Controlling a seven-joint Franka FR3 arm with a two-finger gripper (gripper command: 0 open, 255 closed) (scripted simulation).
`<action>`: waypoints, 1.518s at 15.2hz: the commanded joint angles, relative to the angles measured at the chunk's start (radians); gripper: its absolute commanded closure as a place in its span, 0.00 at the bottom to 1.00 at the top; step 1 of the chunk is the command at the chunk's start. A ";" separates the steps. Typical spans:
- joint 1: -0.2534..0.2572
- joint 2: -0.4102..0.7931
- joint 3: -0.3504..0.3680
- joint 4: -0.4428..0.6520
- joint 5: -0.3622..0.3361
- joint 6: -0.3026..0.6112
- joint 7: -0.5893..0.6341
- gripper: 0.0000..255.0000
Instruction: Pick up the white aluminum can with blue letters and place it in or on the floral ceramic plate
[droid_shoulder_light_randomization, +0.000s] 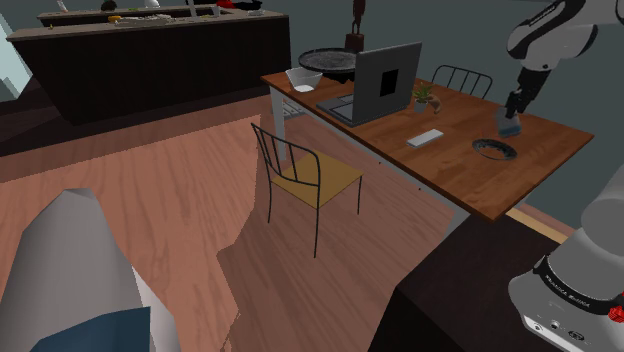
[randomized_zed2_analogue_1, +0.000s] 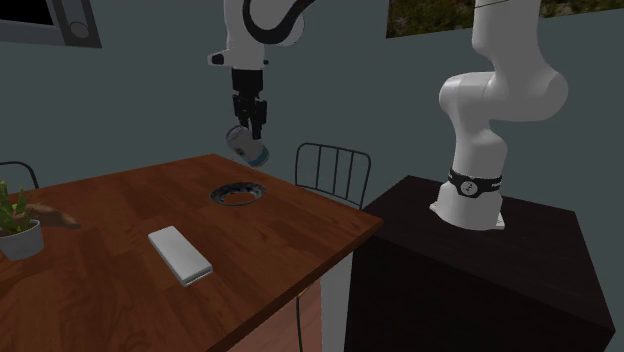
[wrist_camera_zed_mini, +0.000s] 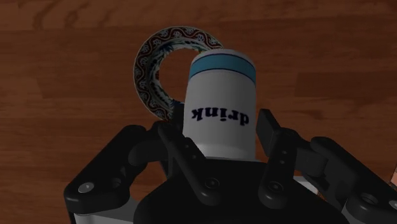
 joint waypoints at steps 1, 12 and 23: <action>-0.050 0.065 -0.001 0.085 0.049 -0.032 -0.067 1.00; -0.134 0.198 0.030 0.158 0.139 0.008 -0.150 1.00; -0.160 0.278 0.068 0.116 0.197 0.121 -0.181 1.00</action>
